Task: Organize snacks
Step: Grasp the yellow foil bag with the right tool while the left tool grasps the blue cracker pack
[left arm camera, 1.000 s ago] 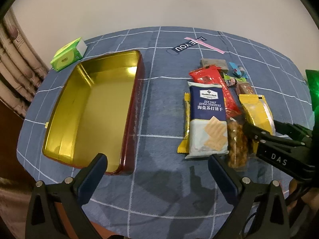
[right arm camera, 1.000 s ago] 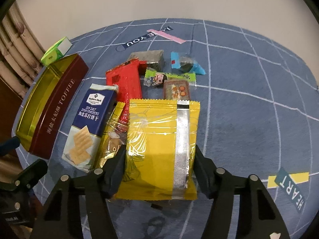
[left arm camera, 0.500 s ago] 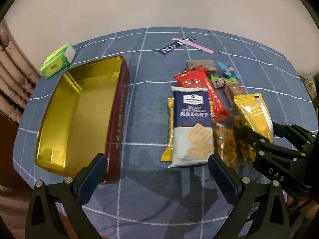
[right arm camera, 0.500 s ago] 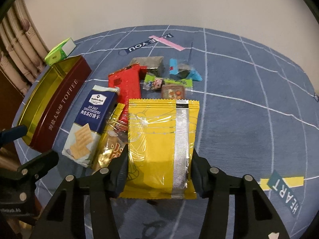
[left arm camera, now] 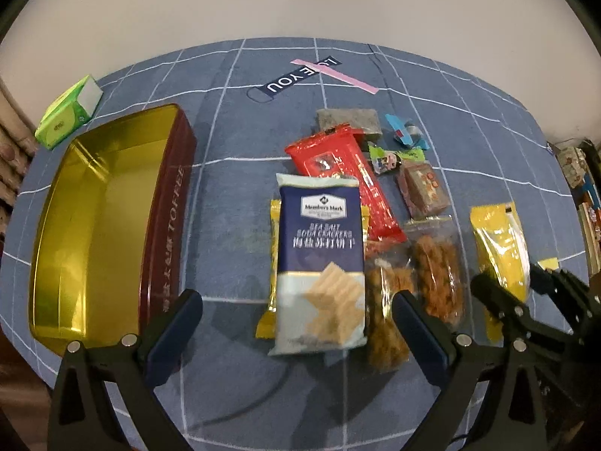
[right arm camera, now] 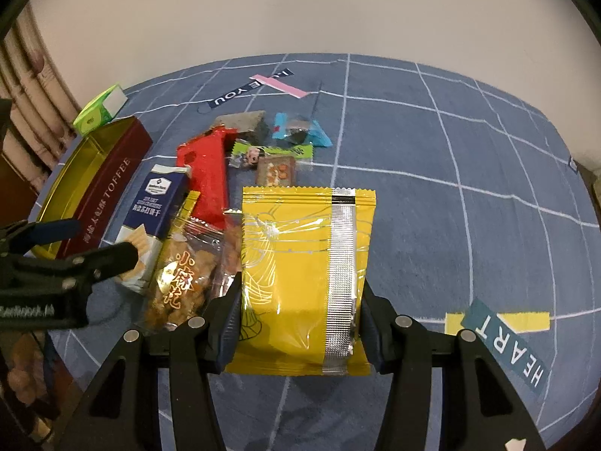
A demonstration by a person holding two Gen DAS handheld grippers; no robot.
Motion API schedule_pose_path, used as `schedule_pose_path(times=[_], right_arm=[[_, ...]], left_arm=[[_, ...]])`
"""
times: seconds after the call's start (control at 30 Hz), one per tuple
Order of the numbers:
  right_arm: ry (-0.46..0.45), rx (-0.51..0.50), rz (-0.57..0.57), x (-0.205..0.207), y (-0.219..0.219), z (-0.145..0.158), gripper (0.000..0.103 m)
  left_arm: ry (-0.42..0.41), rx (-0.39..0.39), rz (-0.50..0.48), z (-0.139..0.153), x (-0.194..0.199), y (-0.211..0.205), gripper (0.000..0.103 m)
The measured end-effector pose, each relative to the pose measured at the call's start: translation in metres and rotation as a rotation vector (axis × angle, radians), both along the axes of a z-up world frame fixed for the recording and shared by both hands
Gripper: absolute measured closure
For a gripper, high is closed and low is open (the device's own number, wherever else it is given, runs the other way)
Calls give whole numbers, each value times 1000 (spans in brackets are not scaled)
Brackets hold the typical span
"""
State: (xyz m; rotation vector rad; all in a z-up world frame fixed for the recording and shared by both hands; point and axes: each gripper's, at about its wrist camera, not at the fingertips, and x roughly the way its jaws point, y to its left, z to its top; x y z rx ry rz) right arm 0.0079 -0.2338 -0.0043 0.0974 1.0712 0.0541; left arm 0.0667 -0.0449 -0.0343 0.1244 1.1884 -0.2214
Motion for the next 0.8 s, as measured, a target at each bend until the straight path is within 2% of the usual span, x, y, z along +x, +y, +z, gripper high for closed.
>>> schedule_pose_path(times=[0.23, 0.4, 0.67, 0.73, 0.77, 0.8], right_arm=[[-5, 2, 3, 0, 1, 1, 53], [-9, 5, 0, -1, 0, 2, 53], [-13, 10, -5, 0, -1, 4, 53], [-12, 13, -5, 0, -1, 4, 53], [-12, 13, -5, 0, -1, 4, 53], [-11, 13, -3, 0, -1, 4, 53]], left_arm=[[32, 15, 10, -7, 18, -7, 0], [46, 11, 11, -11, 21, -7, 9], [44, 10, 6, -16, 20, -9, 11], [47, 14, -1, -18, 19, -9, 25], [67, 1, -9, -21, 19, -8, 38], [87, -14, -9, -23, 19, -8, 46]])
